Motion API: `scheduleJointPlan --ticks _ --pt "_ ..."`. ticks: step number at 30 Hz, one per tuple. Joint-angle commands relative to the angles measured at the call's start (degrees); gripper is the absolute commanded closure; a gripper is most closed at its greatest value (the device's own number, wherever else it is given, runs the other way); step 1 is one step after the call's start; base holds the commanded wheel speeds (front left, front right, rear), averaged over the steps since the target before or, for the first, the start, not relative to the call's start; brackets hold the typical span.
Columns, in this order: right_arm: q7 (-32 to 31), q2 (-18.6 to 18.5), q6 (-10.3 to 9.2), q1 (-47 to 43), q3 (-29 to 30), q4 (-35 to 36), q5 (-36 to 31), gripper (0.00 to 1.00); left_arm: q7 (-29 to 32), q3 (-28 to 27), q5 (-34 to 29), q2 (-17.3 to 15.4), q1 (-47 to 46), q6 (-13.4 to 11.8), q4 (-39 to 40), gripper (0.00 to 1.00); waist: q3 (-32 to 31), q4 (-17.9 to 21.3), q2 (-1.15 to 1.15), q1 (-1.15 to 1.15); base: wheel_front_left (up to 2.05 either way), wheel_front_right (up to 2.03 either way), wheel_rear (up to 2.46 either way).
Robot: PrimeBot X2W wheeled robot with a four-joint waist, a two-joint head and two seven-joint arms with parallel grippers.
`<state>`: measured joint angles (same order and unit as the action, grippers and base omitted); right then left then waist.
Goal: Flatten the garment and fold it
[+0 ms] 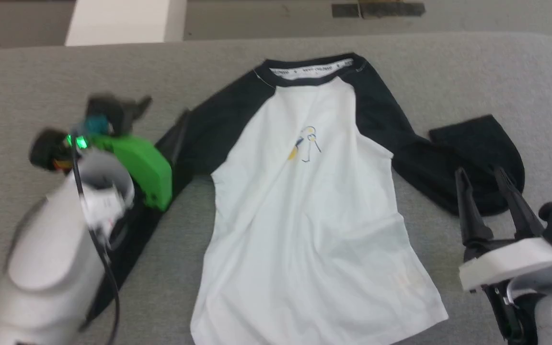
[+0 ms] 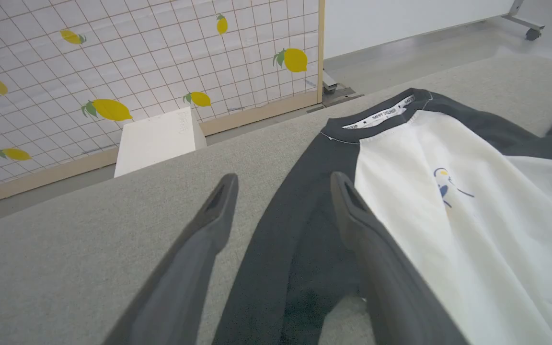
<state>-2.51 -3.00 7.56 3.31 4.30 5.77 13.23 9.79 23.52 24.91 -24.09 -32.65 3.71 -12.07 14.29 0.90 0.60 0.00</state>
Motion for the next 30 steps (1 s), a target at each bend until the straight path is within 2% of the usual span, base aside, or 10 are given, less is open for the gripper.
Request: scheduleJointPlan --ticks 1,5,12,17,21,24,25,26,27,30 --pt "0.5 0.1 -0.08 1.7 -0.7 0.5 0.4 0.00 3.0 0.6 1.5 -1.0 -3.6 1.3 -1.3 0.00 4.4 4.1 -0.60 0.00 0.00 0.00 0.00" --pt "1.4 0.1 -0.08 4.2 -2.1 0.5 1.1 0.00 12.2 2.4 4.6 -2.7 -12.8 3.2 -4.9 0.00 8.4 6.8 -0.60 0.00 0.00 0.00 0.00" --pt "3.5 0.1 -0.08 8.2 -5.0 -1.5 2.5 0.00 27.3 6.6 8.6 -6.9 -21.0 3.7 -9.7 0.00 13.4 11.4 -0.60 0.00 0.00 0.00 0.00" --pt "5.1 0.1 -0.08 9.6 -5.9 -3.2 2.9 0.00 32.9 7.9 9.7 -9.7 -21.5 3.7 -10.8 0.00 14.9 12.9 -0.60 0.00 0.00 0.00 0.00" --pt "5.9 0.1 -0.08 10.2 -6.0 -4.2 3.1 0.00 36.4 8.2 11.1 -10.9 -20.8 3.7 -10.3 0.00 15.4 13.2 -0.60 0.00 0.00 0.00 0.00" --pt "6.2 0.1 -0.08 10.8 -6.1 -4.7 3.2 0.00 39.5 8.0 12.7 -11.2 -19.6 2.7 -10.4 0.00 15.7 13.2 -0.60 0.00 0.00 0.00 0.00" --pt "6.2 0.1 -0.08 11.1 -6.2 -4.8 3.1 0.00 41.1 8.2 13.1 -11.4 -19.1 2.3 -10.3 0.16 15.8 13.2 -0.60 0.00 0.00 0.00 0.00" --pt "6.3 0.1 -0.08 11.4 -6.3 -4.8 3.0 0.00 42.4 8.3 13.4 -11.6 -18.8 1.7 -10.3 0.60 15.8 13.1 -0.60 0.00 0.00 0.00 0.00" --pt "6.2 0.1 -0.08 11.7 -6.4 -4.9 2.8 0.00 44.2 8.5 13.6 -12.0 -18.4 1.0 -10.2 1.00 15.8 13.1 -0.60 0.00 0.00 0.00 0.00" --pt "5.7 0.1 -0.08 12.8 -7.0 -4.8 1.9 0.00 47.5 8.7 14.3 -12.9 -17.6 0.0 -8.9 1.00 15.8 12.8 -0.60 0.00 0.00 0.00 0.00"
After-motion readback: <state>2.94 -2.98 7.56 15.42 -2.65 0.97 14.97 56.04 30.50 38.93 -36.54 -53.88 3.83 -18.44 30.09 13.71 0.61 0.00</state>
